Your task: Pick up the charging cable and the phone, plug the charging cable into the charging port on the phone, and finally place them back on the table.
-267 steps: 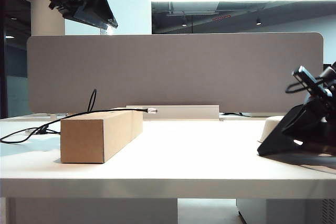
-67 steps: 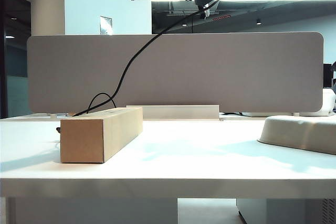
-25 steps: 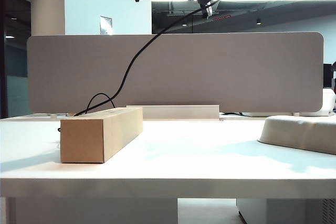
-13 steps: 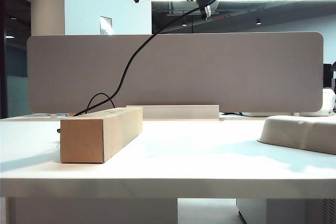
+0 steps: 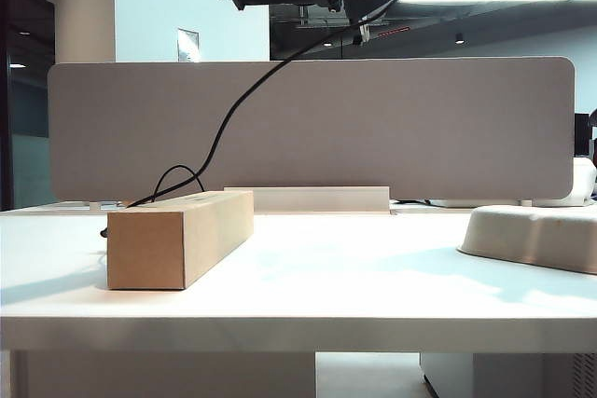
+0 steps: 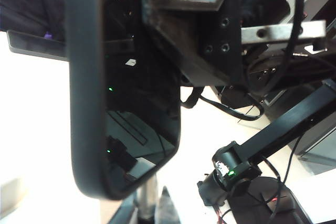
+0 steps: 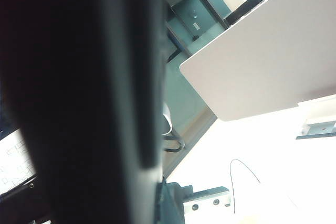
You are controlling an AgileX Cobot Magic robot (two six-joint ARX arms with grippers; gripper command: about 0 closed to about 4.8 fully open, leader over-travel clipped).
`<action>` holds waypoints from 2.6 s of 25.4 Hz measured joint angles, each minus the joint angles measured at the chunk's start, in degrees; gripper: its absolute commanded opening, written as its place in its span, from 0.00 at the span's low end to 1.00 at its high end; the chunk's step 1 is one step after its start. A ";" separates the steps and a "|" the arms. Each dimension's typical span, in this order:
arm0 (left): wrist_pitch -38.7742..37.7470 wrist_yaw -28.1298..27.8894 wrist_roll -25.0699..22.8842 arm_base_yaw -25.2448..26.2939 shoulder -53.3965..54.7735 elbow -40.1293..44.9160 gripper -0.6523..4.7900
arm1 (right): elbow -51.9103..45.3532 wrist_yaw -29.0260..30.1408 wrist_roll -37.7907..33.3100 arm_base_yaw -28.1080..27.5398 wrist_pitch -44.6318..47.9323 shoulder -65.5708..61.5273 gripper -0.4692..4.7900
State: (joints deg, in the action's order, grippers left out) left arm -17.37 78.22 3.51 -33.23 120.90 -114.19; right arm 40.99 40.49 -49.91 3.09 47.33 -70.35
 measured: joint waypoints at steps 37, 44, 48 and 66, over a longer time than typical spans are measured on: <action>-43.93 -73.48 -24.30 11.87 -18.23 -0.46 0.11 | -0.79 -9.11 10.32 -6.91 -41.83 -11.56 0.08; -46.29 -76.89 -24.35 11.80 -23.43 -0.44 0.11 | -0.79 -10.75 10.29 -6.91 -43.65 -14.93 0.08; -46.42 -76.89 -24.35 11.80 -24.33 -0.42 0.11 | -0.76 -12.41 9.49 -6.91 -45.29 -15.69 0.08; -47.23 -76.91 -24.35 11.80 -24.76 -0.37 0.11 | -0.66 -16.48 9.20 -6.95 -54.73 -15.82 0.80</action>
State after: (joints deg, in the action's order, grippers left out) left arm -64.60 1.30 -20.84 -21.43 96.14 -114.56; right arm 40.34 24.01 -40.71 -3.86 -7.40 -86.17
